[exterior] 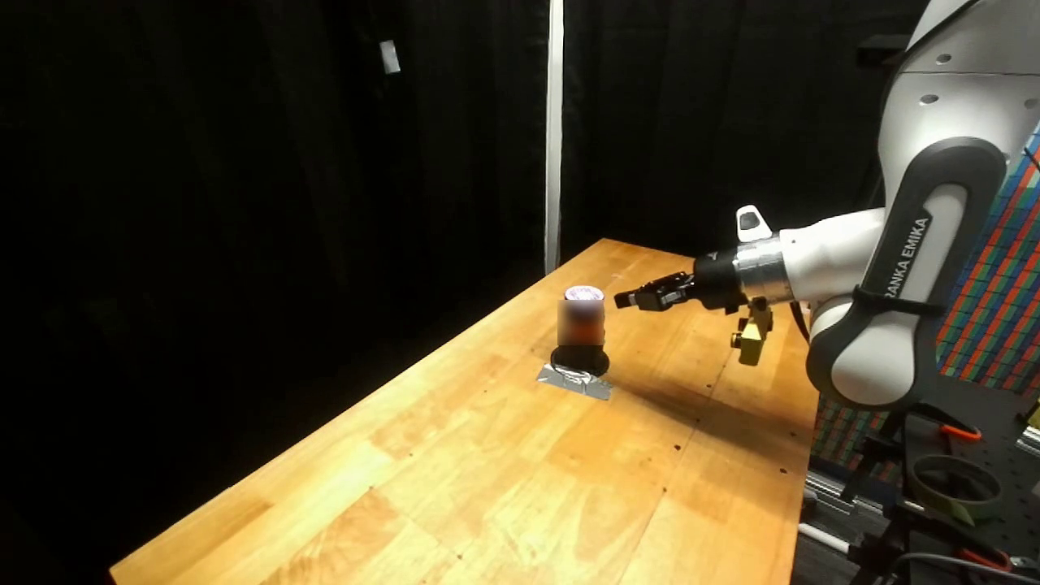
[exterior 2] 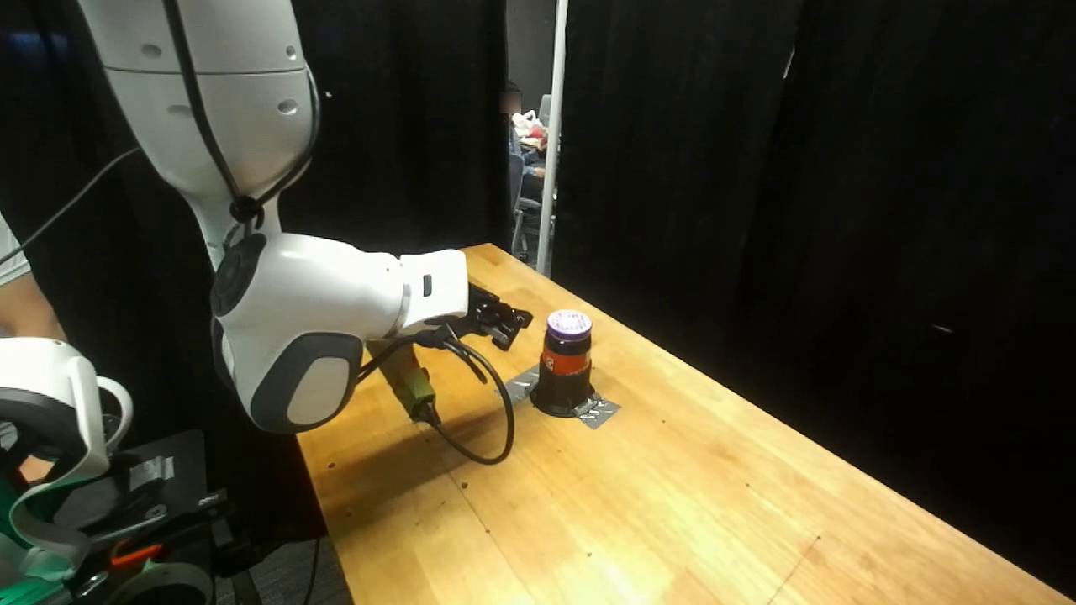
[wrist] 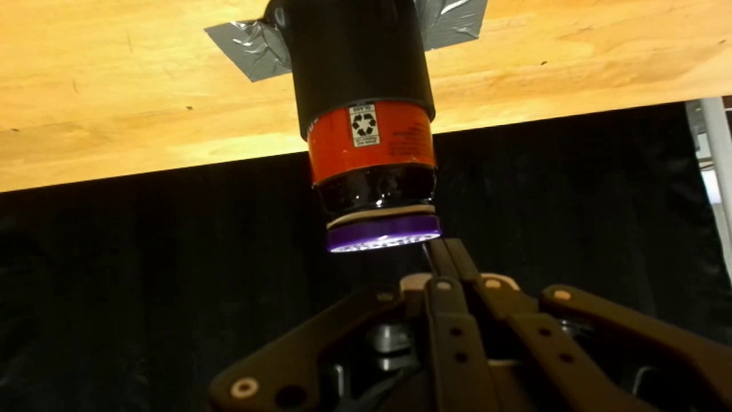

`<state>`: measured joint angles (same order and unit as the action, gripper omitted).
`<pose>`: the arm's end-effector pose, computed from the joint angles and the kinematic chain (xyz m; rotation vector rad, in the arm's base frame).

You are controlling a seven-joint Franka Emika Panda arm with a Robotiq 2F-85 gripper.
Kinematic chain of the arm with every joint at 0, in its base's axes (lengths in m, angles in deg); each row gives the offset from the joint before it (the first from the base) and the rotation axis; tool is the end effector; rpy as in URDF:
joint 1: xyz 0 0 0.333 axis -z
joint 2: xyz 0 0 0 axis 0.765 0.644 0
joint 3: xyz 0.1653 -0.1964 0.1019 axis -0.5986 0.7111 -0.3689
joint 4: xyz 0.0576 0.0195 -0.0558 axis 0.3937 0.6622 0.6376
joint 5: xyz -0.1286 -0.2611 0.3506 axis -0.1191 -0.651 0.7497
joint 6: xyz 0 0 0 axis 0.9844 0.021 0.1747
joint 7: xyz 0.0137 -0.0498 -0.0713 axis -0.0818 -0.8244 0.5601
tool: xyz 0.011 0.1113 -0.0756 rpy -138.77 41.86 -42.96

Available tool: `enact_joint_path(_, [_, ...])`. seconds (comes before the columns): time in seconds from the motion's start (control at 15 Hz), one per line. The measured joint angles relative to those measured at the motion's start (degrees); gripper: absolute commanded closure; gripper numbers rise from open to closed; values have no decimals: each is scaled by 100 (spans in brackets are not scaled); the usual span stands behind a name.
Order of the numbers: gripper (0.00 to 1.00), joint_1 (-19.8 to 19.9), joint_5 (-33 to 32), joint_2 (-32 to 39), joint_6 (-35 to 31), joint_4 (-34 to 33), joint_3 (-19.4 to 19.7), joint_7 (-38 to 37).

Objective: Put the rubber band around the cup

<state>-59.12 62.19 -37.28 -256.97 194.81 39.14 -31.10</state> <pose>0.4610 0.1047 0.1033 -2.5130 -0.0303 -1.5525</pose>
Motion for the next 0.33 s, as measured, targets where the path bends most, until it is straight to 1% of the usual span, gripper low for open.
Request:
enact_joint_path(0.07, [94, 0, 0, 15, 46, -26, -10, 0])
enact_joint_path(0.13, [88, 3, -1, 11, 218, -38, -22, 0])
enact_joint_path(0.2, [79, 6, -1, 12, 345, -37, -34, 0])
enact_joint_path(0.27, [72, 6, -1, 13, 396, -36, -42, 0])
enact_joint_path(0.33, [71, 7, -1, 13, 426, -36, -45, 0])
